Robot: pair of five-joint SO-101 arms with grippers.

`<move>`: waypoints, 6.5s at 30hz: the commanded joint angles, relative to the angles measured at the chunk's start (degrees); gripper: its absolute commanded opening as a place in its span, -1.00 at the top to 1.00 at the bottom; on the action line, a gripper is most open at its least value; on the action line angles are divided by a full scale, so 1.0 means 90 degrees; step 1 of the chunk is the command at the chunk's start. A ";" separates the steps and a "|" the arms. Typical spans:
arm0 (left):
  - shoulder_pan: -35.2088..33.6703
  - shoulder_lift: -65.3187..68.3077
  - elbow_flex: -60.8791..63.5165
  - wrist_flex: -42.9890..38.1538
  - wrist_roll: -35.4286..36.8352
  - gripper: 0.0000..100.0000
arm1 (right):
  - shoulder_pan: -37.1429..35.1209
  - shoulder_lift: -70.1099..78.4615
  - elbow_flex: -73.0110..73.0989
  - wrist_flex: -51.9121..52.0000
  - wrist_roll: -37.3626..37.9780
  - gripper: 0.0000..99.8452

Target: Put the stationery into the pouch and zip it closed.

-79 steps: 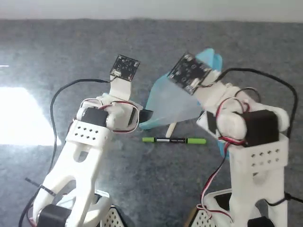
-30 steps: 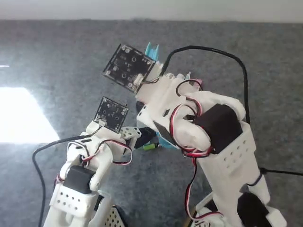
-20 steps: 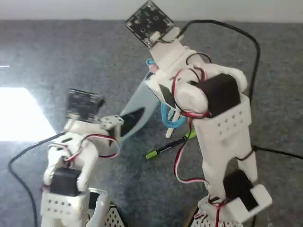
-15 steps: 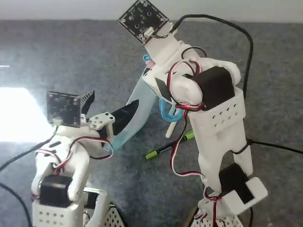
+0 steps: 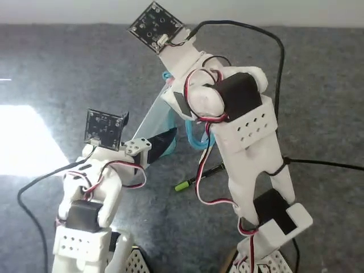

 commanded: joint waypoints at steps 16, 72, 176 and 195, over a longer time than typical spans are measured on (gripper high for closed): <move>-0.0293 -0.0068 0.0181 -0.0606 -0.0049 0.23 | -0.0542 -0.1968 0.1446 0.0269 -0.0029 0.97; -0.1739 -0.0107 0.1802 -0.1231 0.0332 0.23 | 0.2730 -0.2388 1.0608 -0.5074 0.2833 0.98; -0.0527 -0.0059 -0.2320 0.2501 -0.0332 0.23 | 0.0063 0.0581 0.0059 0.0259 0.0996 0.98; -0.1260 -0.0049 -0.1578 0.1260 0.0098 0.23 | -0.0659 -0.0777 0.1162 0.0269 0.0821 0.98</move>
